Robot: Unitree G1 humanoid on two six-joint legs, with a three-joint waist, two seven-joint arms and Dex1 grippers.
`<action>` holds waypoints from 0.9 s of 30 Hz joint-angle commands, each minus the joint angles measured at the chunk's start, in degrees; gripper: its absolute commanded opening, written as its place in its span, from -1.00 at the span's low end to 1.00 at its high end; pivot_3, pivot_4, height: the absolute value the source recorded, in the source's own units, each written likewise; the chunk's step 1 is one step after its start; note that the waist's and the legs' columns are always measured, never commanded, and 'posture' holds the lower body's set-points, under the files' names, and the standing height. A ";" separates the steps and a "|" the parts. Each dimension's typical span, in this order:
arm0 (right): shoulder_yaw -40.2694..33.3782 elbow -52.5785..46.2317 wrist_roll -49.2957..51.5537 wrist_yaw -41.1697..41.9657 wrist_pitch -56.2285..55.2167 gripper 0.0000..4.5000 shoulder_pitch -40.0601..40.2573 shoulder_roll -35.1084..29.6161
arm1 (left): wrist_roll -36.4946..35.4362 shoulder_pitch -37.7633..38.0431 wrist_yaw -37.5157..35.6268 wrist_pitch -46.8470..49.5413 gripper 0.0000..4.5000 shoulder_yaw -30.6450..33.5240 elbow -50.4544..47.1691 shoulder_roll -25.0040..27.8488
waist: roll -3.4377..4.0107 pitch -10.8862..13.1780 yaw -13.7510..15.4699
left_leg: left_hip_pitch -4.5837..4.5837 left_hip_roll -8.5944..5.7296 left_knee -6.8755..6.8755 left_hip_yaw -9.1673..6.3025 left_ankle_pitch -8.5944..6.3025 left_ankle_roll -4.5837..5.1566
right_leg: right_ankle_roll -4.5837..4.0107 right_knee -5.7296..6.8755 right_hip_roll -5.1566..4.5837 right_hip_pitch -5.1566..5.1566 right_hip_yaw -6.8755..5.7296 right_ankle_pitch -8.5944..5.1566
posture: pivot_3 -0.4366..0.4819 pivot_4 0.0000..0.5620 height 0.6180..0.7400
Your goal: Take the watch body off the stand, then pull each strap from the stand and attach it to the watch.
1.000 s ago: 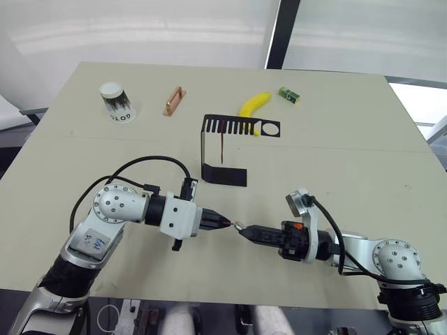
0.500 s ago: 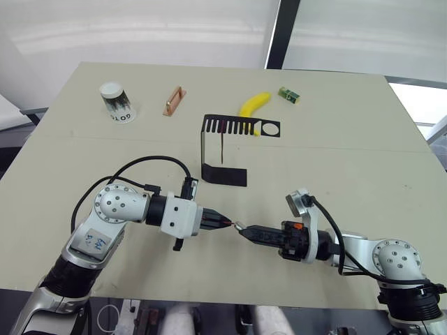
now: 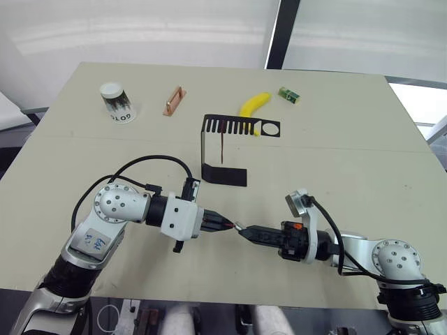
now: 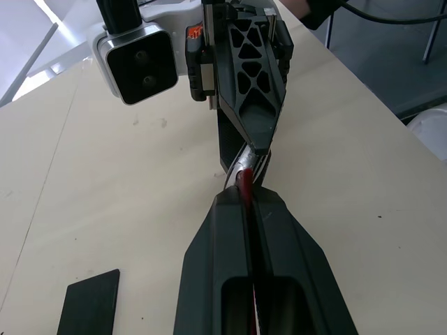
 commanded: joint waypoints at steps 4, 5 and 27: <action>-0.07 -1.19 1.36 -0.96 0.08 -0.33 -0.31 0.48 | 0.09 -0.99 -0.12 -0.65 -1.00 -0.48 -1.83 0.02 | 0.00 0.00 0.01 | 0.00 0.00 0.00 0.00 0.00 0.00 | 0.00 0.00 0.00 0.00 0.00 0.00 | -0.05 -0.47 0.82; -0.07 -1.19 1.37 -0.97 0.10 -0.33 -0.34 0.47 | 0.34 -1.11 -0.11 -0.73 -1.00 -0.61 -1.73 0.01 | 0.00 0.00 0.01 | 0.00 0.00 0.01 0.00 0.00 0.00 | 0.00 0.00 0.00 0.00 0.00 0.00 | -0.05 -0.47 0.82; 0.23 -1.07 3.02 -3.98 1.04 -0.33 -0.41 0.77 | 4.96 -2.07 -0.84 -1.10 -1.00 -4.01 -1.92 0.09 | 0.00 0.00 0.00 | -0.01 0.01 0.07 0.00 0.00 0.00 | 0.00 0.02 0.00 0.00 0.00 0.00 | -0.05 -0.47 0.82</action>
